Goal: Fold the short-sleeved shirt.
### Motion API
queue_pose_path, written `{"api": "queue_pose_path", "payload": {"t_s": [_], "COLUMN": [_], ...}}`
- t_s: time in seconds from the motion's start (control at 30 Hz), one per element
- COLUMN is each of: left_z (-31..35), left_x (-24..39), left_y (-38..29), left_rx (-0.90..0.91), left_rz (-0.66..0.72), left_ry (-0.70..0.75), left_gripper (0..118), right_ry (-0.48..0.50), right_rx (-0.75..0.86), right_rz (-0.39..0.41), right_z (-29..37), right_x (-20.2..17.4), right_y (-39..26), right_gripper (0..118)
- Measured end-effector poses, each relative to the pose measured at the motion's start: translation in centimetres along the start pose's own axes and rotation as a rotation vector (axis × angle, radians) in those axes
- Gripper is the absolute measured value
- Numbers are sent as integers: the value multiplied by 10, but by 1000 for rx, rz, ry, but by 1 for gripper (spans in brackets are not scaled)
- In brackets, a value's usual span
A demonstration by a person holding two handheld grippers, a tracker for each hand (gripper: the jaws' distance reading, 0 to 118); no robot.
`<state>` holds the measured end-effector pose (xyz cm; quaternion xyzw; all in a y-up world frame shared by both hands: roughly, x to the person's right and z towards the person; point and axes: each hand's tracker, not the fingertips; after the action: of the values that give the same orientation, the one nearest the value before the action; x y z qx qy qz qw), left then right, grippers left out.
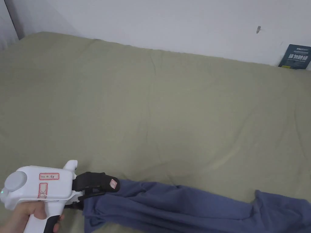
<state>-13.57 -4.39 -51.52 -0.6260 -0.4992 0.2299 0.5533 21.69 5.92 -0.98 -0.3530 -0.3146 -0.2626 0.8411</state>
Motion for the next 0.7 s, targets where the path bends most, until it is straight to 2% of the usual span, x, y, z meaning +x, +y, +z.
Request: {"api": "queue_pose_path", "payload": {"t_s": [0.03, 0.07, 0.1, 0.13, 0.2, 0.27, 0.37, 0.47, 0.57, 0.7], "left_z": [-7, -10, -15, -19, -12, -6, 5, 15, 33, 66], "left_x": [4, 3, -1, -5, -7, 4, 7, 22, 20, 27], "left_y": [-1, -2, -4, -4, -5, -11, -9, -10, -11, -13], "left_rx": [4, 11, 1, 19, 54, 67, 96, 123, 114, 180], "left_rz": [0, 12, 25, -37, 13, -60, -15, -67, -41, -61], "left_ry": [21, 49, 104, 182, 81, 153, 174, 321, 278, 363], "left_gripper": [39, 12, 12, 12, 10, 9, 7, 6, 5, 5], "right_ry": [1, 5, 9, 13, 13, 15, 26, 32, 40, 54], "right_rx": [-2, -6, -5, -8, -8, -4, 5, 30, 48, 59], "right_rz": [-5, -13, -21, -28, -28, -26, -21, -12, -10, -18], "right_z": [0, 0, 1, 1, 2, 5, 8, 14, 17, 18], "right_x": [0, 1, 1, 1, 3, 3, 3, 1, 1, 8], "right_y": [-1, 0, -1, -2, -3, -3, -1, 4, 5, 4], "right_gripper": [1, 1, 1, 1, 1, 1, 1, 1, 1, 1]}}
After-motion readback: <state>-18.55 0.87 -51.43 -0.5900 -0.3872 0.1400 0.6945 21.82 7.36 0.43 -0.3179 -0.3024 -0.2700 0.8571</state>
